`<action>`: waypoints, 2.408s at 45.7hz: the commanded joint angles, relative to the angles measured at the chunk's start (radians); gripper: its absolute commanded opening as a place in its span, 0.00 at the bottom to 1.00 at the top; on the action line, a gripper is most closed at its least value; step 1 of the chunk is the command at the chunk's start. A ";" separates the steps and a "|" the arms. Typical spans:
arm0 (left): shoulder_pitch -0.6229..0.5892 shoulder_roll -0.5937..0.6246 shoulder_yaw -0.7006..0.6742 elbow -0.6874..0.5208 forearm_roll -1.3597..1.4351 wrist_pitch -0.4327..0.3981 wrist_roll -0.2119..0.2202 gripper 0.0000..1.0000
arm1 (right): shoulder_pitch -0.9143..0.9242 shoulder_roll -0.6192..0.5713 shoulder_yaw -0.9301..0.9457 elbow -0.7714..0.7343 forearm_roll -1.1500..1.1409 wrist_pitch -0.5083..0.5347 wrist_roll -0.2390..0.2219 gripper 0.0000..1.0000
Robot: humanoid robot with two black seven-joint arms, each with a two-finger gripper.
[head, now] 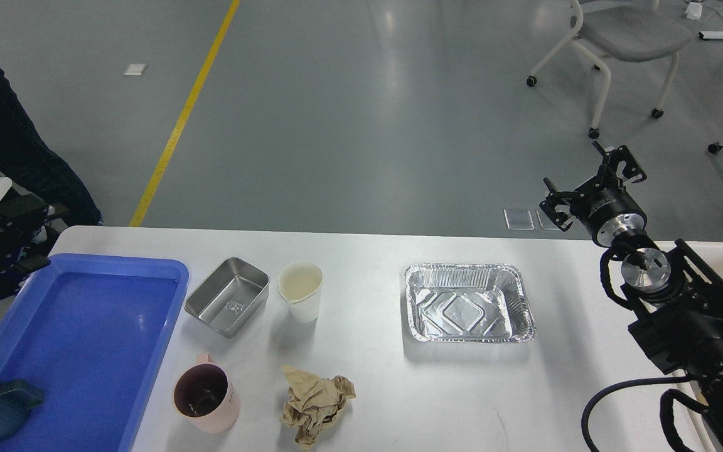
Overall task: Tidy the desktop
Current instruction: 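Move the left gripper over the blue bin toward the pink mug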
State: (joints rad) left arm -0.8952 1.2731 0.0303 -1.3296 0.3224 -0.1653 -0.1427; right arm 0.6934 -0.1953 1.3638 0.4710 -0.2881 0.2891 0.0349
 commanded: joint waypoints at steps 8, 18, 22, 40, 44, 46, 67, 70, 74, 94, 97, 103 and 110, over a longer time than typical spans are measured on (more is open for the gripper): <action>-0.008 0.284 0.008 -0.074 0.191 -0.256 -0.003 0.97 | -0.002 -0.004 0.032 0.001 0.006 0.001 0.000 1.00; -0.041 0.480 -0.032 -0.091 0.401 -0.522 -0.012 0.97 | 0.000 -0.016 0.063 0.001 0.006 0.002 0.000 1.00; -0.060 0.537 -0.070 -0.082 0.457 -0.618 -0.014 0.97 | -0.002 -0.022 0.066 0.001 0.006 0.002 0.000 1.00; -0.100 0.479 -0.190 -0.008 0.541 -0.755 0.003 0.97 | -0.025 -0.049 0.092 0.020 0.007 0.002 0.000 1.00; -0.102 0.466 -0.191 -0.010 0.550 -0.757 0.008 0.97 | -0.026 -0.049 0.092 0.023 0.007 0.002 0.000 1.00; -0.100 0.448 -0.193 -0.010 0.553 -0.758 0.017 0.97 | -0.026 -0.049 0.093 0.023 0.007 0.002 0.000 1.00; -0.174 0.097 -0.196 -0.003 0.610 -0.795 0.196 0.98 | -0.057 -0.062 0.093 0.024 0.007 0.005 0.000 1.00; -0.188 0.036 -0.194 0.007 0.622 -0.795 0.215 0.98 | -0.068 -0.081 0.092 0.026 0.007 0.007 0.000 1.00; -0.188 -0.040 -0.191 0.009 0.649 -0.795 0.221 0.98 | -0.077 -0.087 0.095 0.034 0.007 0.019 0.000 1.00; -0.209 -0.170 -0.187 0.006 0.692 -0.795 0.299 0.98 | -0.089 -0.115 0.093 0.037 0.007 0.019 -0.001 1.00; -0.211 -0.170 -0.185 0.006 0.692 -0.795 0.322 0.99 | -0.088 -0.115 0.093 0.037 0.007 0.019 -0.001 1.00; -0.202 -0.182 -0.184 0.006 0.692 -0.795 0.394 0.99 | -0.084 -0.116 0.093 0.037 0.007 0.018 -0.003 1.00; -0.199 -0.247 -0.182 0.003 0.688 -0.795 0.402 1.00 | -0.089 -0.128 0.090 0.037 0.007 0.018 -0.004 1.00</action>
State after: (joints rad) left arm -1.0964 1.0705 -0.1534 -1.3251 1.0125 -0.9600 0.2523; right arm 0.6081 -0.3126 1.4565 0.5078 -0.2806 0.3070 0.0324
